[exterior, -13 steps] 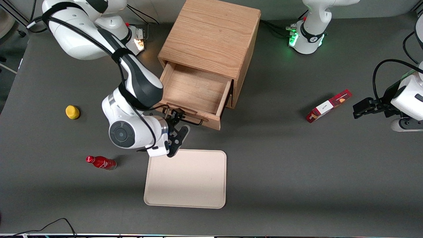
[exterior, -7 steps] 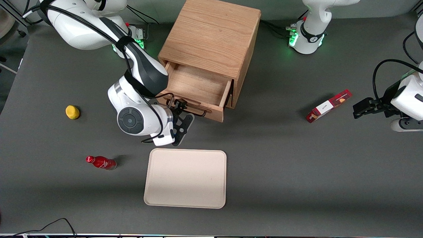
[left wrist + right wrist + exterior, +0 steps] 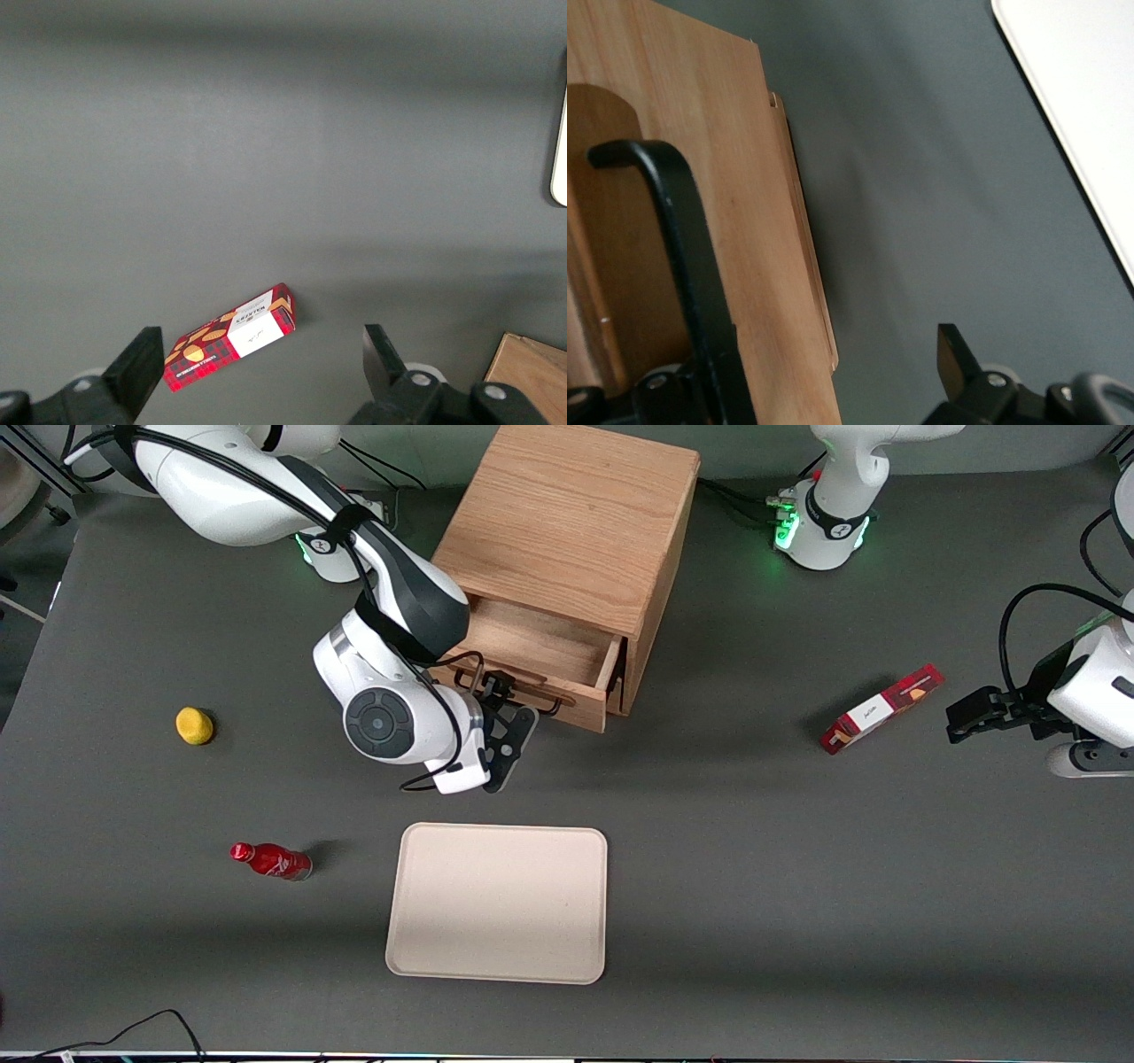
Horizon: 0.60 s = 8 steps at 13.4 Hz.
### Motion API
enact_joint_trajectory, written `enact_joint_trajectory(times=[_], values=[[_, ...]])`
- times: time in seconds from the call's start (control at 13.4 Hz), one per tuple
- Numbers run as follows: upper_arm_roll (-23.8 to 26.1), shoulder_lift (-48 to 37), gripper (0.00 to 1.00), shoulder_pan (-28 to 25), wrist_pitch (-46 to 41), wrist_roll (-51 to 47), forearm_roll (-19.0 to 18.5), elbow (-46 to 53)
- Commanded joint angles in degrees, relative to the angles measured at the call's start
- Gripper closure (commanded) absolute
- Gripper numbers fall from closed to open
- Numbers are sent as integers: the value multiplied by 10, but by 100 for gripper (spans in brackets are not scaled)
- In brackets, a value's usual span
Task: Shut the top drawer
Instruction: 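Push the drawer front with the right gripper into the cabinet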
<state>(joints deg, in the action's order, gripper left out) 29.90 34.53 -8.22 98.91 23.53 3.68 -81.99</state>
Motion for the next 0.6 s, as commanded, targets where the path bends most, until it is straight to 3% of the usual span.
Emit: enact_joint_trajectory(times=[0.0,0.52], values=[[22,-32,0,9,18,-13,9,-47],[24,-89,0,8,26,-13,54,-108]])
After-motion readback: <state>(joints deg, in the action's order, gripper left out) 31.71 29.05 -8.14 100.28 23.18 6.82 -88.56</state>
